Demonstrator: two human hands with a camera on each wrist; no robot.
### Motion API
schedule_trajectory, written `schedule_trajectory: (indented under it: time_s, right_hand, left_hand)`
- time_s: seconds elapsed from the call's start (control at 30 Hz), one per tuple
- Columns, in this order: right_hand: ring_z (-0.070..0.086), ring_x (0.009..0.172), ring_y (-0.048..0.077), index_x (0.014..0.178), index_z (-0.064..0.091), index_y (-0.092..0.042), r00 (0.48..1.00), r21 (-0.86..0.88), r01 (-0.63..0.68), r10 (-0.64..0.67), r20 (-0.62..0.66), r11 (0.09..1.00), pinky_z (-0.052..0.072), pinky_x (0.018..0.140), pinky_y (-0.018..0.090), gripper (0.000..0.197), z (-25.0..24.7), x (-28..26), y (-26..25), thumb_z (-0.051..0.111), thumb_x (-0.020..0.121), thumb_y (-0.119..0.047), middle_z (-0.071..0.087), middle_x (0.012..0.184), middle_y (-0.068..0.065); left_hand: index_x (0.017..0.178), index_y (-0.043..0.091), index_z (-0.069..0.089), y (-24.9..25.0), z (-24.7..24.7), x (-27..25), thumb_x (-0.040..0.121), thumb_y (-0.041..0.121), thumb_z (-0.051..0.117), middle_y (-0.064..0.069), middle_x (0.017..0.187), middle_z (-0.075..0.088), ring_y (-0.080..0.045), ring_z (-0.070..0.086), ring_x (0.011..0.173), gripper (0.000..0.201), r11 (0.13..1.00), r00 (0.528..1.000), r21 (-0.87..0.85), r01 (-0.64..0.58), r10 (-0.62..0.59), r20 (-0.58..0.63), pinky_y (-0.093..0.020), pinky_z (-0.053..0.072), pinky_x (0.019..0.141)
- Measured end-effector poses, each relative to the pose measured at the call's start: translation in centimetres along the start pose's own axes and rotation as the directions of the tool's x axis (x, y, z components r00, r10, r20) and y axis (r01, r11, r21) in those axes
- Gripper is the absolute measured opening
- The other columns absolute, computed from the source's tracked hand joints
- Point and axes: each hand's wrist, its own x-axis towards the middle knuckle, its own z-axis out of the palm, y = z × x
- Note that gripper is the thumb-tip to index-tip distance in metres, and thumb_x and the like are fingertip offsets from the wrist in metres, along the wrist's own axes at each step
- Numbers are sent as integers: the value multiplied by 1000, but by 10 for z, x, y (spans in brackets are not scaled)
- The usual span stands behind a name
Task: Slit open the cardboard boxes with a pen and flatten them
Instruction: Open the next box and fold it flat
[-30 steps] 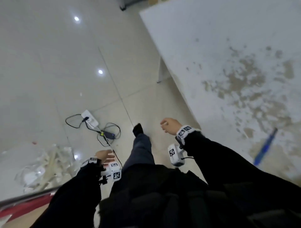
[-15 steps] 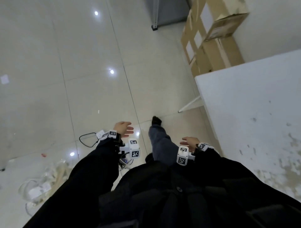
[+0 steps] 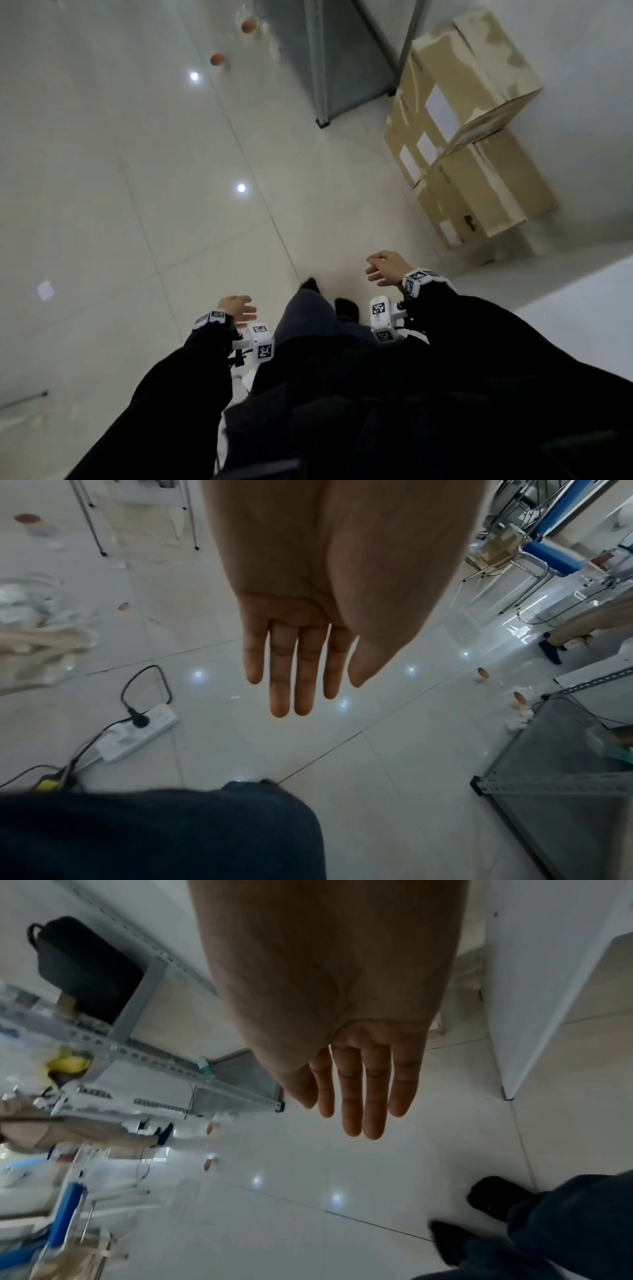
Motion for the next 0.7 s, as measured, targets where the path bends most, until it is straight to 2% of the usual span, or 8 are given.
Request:
schedule_trajectory:
  time_s: [0.13,0.27,0.33,0.4,0.5,0.63,0.67,0.7]
  right_hand:
    - [54,61,15,109,53,-8,995,111,-59,67,-71,992,40,54,24,17,-22,45,-44,43,99,-17,58,75,5]
    - [55,63,17,114,54,-4,959,287,-160,217,-182,945,42,57,26,23,-55,82,-58,44,99,-18,58,76,6]
    - [55,64,18,117,54,-1,929,389,-194,296,-223,901,42,58,27,26,-73,92,-58,44,99,-18,58,76,6]
    - [54,63,19,120,53,1,886,525,-207,385,-257,826,41,57,27,28,-89,98,-56,44,99,-16,57,75,8]
    - [55,63,20,123,52,3,803,727,-173,523,-286,664,41,59,29,30,-104,106,-49,46,99,-13,58,74,9]
    - [60,37,12,130,49,2,722,875,-174,663,-198,452,32,57,26,35,-112,133,-44,39,100,-13,62,45,1]
    - [62,41,12,132,47,2,721,900,-158,670,-176,406,32,59,28,36,-117,144,-48,37,101,-13,66,50,4]
    - [68,56,15,133,46,2,729,917,-134,664,-165,375,34,63,30,37,-124,156,-57,36,101,-13,72,69,10]
  left_hand:
    - [109,4,54,98,-10,39,98,13,46,-10,78,59,-22,56,65,16,995,1000,101,-25,23,19,-26,34,59]
    - [123,-4,54,212,-1,75,100,13,44,-17,93,60,-25,57,70,30,964,996,254,-71,54,74,-31,36,77]
    - [125,-5,52,277,12,82,100,11,41,-16,85,60,-25,56,70,31,941,986,309,-141,107,127,-30,37,73]
    - [125,-5,52,342,35,85,101,10,39,-16,86,60,-24,56,69,31,906,967,355,-229,171,189,-28,36,64]
    - [121,0,54,424,83,87,100,12,44,-16,92,61,-27,58,77,27,811,923,459,-362,243,299,-26,38,63]
    - [111,8,54,515,161,92,98,14,46,-12,86,62,-19,59,68,17,665,848,544,-511,287,446,-26,40,63]
    - [109,8,53,536,184,96,98,14,46,-10,81,62,-17,60,62,14,622,829,561,-546,306,468,-26,40,61]
    - [108,9,51,558,208,101,98,12,45,-7,75,60,-12,60,54,11,588,809,563,-581,342,478,-24,39,57]
